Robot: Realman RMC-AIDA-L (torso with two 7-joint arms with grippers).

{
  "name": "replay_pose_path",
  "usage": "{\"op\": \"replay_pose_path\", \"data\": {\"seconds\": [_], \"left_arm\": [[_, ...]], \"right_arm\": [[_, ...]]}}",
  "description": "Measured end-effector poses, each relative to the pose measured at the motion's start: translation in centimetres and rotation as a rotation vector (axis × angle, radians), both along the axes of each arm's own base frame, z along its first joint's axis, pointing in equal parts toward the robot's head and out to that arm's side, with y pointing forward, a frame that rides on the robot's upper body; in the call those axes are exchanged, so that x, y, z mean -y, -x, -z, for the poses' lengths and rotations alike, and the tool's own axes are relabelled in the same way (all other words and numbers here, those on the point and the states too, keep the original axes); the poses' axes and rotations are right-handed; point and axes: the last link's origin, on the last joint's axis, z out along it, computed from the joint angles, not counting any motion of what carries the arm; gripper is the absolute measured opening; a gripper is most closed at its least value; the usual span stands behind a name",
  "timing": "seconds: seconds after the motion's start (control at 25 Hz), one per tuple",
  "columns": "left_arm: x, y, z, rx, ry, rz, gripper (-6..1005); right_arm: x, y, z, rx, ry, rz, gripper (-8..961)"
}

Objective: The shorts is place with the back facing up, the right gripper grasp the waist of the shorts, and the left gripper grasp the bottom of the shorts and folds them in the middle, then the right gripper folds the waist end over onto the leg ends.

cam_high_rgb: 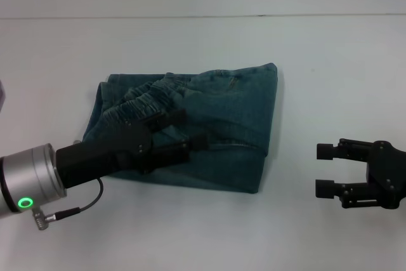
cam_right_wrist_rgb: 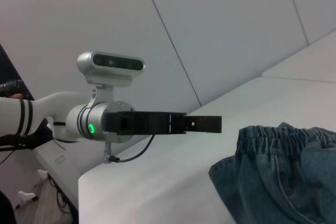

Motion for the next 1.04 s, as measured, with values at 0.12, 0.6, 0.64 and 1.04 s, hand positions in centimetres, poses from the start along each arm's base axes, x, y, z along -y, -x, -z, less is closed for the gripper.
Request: {"op": "replay_pose_path", "data": {"seconds": [0.12, 0.6, 0.64, 1.04], "left_arm": [[-0.1, 0.0, 0.0, -0.011, -0.001, 0.007, 935], [-0.9, -0.5, 0.0, -0.039, -0.018, 0.042, 934], [-1.0, -0.5, 0.1, -0.041, -0.021, 0.04, 934], [-1.0, -0.6, 0.3, -0.041, -0.023, 0.034, 934]], "right_arm": [[-0.2, 0.0, 0.1, -0.002, -0.015, 0.01, 915], [-0.4, -0.4, -0.3, -0.019, -0.052, 0.046, 915], [-0.4, -0.3, -0.2, -0.02, -0.052, 0.047, 915], [-0.6, -0.4, -0.1, -0.016, -0.063, 0.055, 915]]}}
